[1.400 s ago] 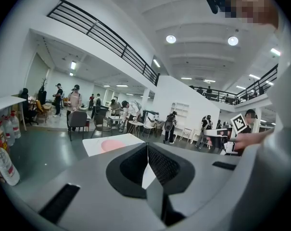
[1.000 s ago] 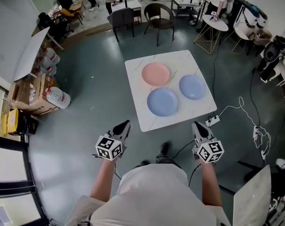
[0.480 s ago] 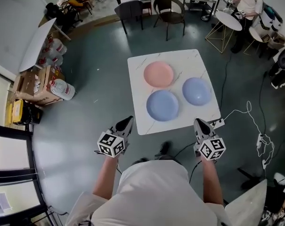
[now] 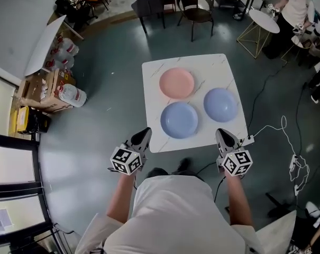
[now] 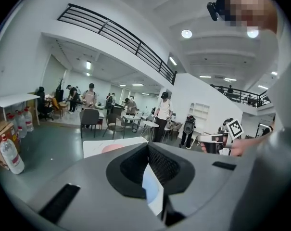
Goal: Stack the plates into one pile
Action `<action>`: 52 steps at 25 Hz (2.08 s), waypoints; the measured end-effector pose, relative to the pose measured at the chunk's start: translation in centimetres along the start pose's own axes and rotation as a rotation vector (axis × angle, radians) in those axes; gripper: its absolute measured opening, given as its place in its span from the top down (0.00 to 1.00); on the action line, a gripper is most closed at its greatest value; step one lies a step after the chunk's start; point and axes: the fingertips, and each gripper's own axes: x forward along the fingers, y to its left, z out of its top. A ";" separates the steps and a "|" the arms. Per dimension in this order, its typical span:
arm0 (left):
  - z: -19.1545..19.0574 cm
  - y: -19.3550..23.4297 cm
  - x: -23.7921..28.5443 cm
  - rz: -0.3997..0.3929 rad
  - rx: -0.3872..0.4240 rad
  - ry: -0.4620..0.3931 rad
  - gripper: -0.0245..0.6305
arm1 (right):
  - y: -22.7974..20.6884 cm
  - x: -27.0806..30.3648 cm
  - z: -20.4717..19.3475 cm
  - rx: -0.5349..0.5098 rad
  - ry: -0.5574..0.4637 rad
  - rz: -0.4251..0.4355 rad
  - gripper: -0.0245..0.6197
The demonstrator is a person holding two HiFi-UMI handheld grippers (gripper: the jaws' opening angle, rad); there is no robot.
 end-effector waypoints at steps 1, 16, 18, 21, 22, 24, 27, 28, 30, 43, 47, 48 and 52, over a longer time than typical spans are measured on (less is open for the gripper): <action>0.1 0.1 0.3 0.011 -0.005 0.004 0.94 | -0.3 0.2 0.1 -0.001 0.003 0.004 0.92; -1.4 3.7 3.8 0.051 -0.048 0.116 0.94 | -1.3 4.0 -1.1 0.039 0.063 -0.006 0.92; -1.6 4.8 4.5 0.035 -0.079 0.125 0.94 | -1.2 4.8 -1.3 0.041 0.066 -0.015 0.92; -1.8 5.9 6.1 -0.015 -0.096 0.151 0.94 | -1.2 5.8 -1.3 0.041 0.067 -0.026 0.92; -1.8 6.3 6.7 -0.030 -0.091 0.159 0.94 | -1.2 6.2 -1.3 0.042 0.068 -0.031 0.92; -1.7 7.3 8.0 -0.050 -0.077 0.172 0.94 | -1.4 7.1 -1.2 0.045 0.073 -0.043 0.92; -2.2 9.3 10.2 -0.062 -0.085 0.207 0.94 | -1.7 8.7 -1.1 0.050 0.077 -0.066 0.92; -2.6 10.1 11.0 -0.064 -0.092 0.228 0.94 | -1.8 9.3 -1.0 0.053 0.074 -0.071 0.92; -3.6 11.5 12.6 -0.071 -0.109 0.272 0.94 | -1.9 10.7 -1.0 0.052 0.072 -0.075 0.92; -10.4 18.8 22.6 -0.131 -0.177 0.471 0.93 | -2.6 15.3 -3.6 0.093 0.143 -0.171 0.92; -12.5 20.5 25.2 -0.129 -0.205 0.539 0.79 | -2.8 15.5 -4.4 0.130 0.151 -0.209 0.92; -12.9 20.9 25.8 -0.125 -0.214 0.548 0.78 | -2.9 15.5 -4.5 0.136 0.154 -0.216 0.92; -14.3 22.4 29.0 -0.105 -0.267 0.569 0.78 | -3.3 15.7 -5.3 0.170 0.163 -0.246 0.92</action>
